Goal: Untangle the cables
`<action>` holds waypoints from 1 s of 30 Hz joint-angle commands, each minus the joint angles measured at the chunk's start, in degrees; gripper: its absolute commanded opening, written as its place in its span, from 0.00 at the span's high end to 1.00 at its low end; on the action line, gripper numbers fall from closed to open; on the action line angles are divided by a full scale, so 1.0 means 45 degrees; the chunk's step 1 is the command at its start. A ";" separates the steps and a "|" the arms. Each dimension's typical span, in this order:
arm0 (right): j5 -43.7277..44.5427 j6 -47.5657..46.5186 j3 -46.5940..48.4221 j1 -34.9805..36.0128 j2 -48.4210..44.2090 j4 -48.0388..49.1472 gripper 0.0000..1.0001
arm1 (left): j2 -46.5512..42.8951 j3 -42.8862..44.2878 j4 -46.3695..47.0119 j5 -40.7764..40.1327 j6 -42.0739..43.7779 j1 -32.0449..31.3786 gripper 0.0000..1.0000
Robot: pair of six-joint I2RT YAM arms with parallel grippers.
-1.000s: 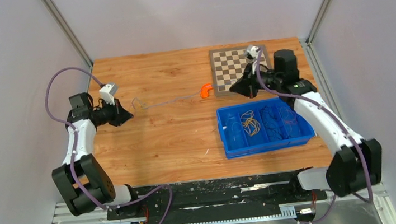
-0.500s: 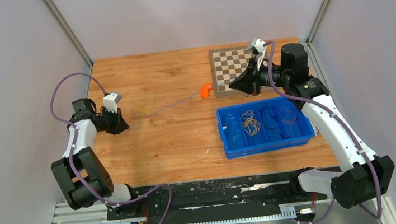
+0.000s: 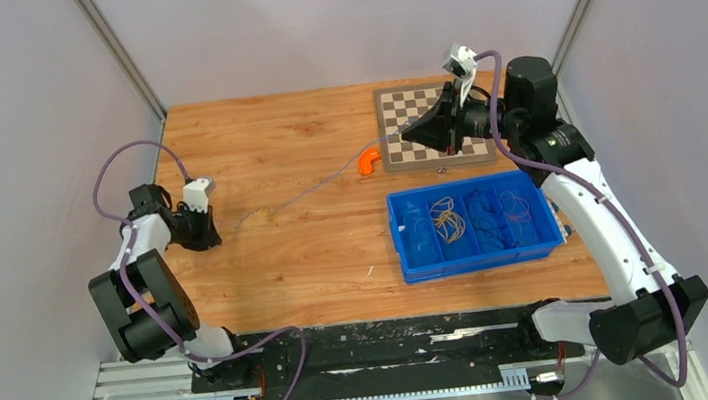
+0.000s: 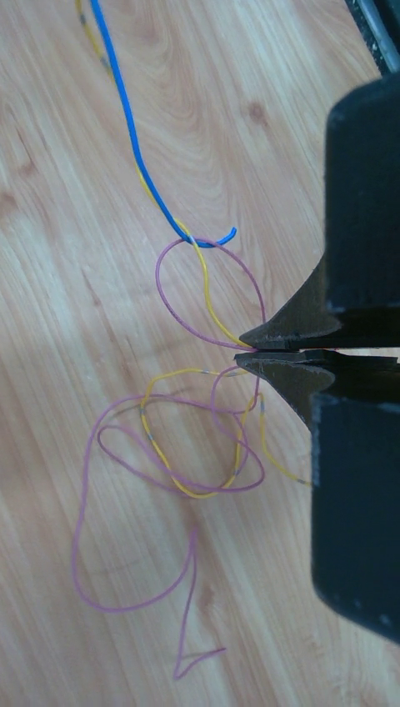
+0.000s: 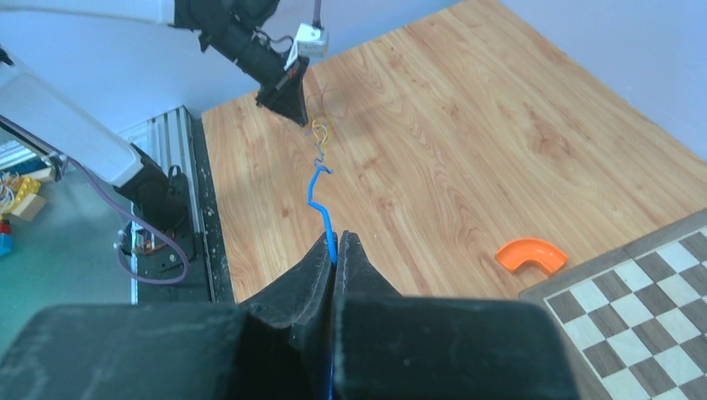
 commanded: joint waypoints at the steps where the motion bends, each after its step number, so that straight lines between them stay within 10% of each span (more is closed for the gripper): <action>1: 0.0041 0.0606 0.1441 0.0026 0.0175 0.0524 1.00 | 0.0462 0.0057 0.0461 -0.1200 0.0484 0.0611 1.00; 20: -0.0425 0.1216 0.4193 -0.0370 0.0659 0.0466 1.00 | 0.0610 0.0491 0.0186 -0.0658 0.1413 0.1441 0.97; 26: -0.0767 0.1460 0.4161 -0.0127 0.0658 0.0494 1.00 | -0.2534 0.1083 -0.1358 0.4377 0.1935 0.1447 0.04; 30: -0.0873 0.1671 0.4135 0.0297 0.0645 0.0557 1.00 | -0.4779 0.2072 -0.1935 0.7419 0.0835 0.0949 0.00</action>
